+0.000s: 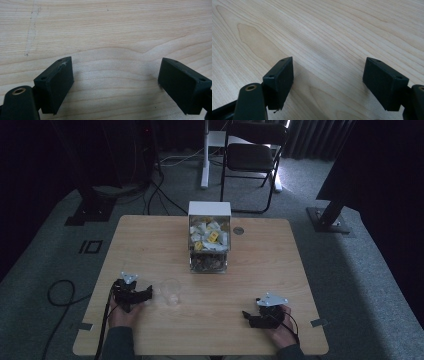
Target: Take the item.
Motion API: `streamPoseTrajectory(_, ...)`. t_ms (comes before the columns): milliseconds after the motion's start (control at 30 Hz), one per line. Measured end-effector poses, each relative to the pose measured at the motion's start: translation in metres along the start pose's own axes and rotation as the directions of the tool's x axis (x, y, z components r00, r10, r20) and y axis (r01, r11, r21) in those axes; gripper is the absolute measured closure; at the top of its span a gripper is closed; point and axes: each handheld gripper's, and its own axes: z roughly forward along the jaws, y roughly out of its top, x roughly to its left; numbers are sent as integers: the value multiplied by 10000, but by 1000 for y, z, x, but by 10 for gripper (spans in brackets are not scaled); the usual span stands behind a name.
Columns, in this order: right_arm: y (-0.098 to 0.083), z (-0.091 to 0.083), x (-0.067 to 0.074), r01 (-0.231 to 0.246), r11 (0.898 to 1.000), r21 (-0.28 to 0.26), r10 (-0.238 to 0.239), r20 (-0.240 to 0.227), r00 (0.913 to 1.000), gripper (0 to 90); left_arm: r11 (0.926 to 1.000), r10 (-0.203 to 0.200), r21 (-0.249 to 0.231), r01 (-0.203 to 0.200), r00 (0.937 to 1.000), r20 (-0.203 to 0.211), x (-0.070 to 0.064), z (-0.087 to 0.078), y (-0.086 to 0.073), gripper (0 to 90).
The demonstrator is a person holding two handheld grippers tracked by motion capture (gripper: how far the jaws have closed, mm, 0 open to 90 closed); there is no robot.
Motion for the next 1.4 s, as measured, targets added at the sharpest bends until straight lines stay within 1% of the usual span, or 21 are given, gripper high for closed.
streamPoseTrajectory(200,0,0,0,4,10000,2,-4,0,10000,243,10000,3,8,-3,10000,-2,0,0,0,135)
streamPoseTrajectory(300,0,1,1,-48,10000,78,47,42,10000,197,10000,4,7,-4,10000,-4,0,0,0,135)
streamPoseTrajectory(367,1,2,2,64,9998,162,-63,-57,10000,148,10000,3,7,-3,10000,-3,0,0,0,135)
streamPoseTrajectory(467,1,2,2,61,9998,208,-59,-86,9999,136,10000,4,6,-4,10000,-3,0,0,0,135)
streamPoseTrajectory(533,1,2,2,8,9998,174,-7,-53,10000,155,10000,5,7,-5,10000,-4,0,0,0,135)
streamPoseTrajectory(600,1,1,1,-146,9999,61,146,18,9999,216,10000,5,8,-5,10000,-4,0,0,0,135)
streamPoseTrajectory(633,1,0,0,-243,9997,-31,243,-71,9997,248,10000,6,7,-6,10000,-3,0,0,0,135)
streamPoseTrajectory(667,1,-1,-1,-313,9995,-89,313,-62,9995,263,10000,3,7,-3,10000,-3,0,0,0,135)
streamPoseTrajectory(800,5,-8,0,-331,9986,-412,334,80,9994,338,10000,0,3,0,10000,-3,0,0,0,135)
streamPoseTrajectory(933,9,-12,2,-277,9980,-561,283,87,9996,366,10000,4,6,-4,10000,-4,0,0,0,135)
streamPoseTrajectory(1000,13,-15,6,-58,9978,-654,64,94,9999,396,10000,6,7,-6,10000,-3,0,0,0,135)
streamPoseTrajectory(1067,16,-17,8,-14,9974,-714,20,85,10000,406,10000,3,6,-3,10000,-4,0,0,0,135)
streamPoseTrajectory(1200,21,-19,10,-21,9968,-798,19,-25,10000,433,10000,9,1,-9,10000,-3,0,0,0,135)
streamPoseTrajectory(1400,29,-19,11,-86,9951,-983,76,-109,9999,439,10000,16,2,-16,10000,4,-1,-1,-1,135)
